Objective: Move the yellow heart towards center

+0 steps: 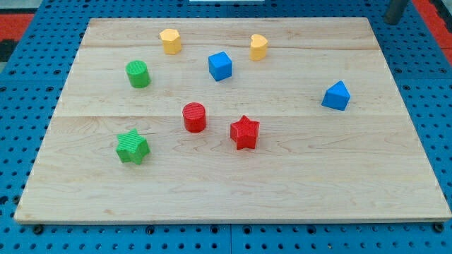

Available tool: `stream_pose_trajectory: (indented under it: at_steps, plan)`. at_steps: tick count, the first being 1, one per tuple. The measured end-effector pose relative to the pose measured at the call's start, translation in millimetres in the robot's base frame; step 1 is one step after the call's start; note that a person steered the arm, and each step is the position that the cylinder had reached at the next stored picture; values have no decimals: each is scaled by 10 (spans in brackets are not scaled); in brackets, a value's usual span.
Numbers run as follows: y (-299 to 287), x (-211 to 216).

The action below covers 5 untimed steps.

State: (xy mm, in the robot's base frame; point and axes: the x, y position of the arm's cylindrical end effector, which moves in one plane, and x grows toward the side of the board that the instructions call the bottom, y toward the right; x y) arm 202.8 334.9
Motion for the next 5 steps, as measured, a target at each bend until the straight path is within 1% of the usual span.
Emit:
stream_pose_trajectory:
  at_steps: [1, 2, 3, 4, 5]
  plan:
    - [-31, 20]
    - [-123, 307]
    - [-632, 683]
    - [-1892, 505]
    - [-2835, 727]
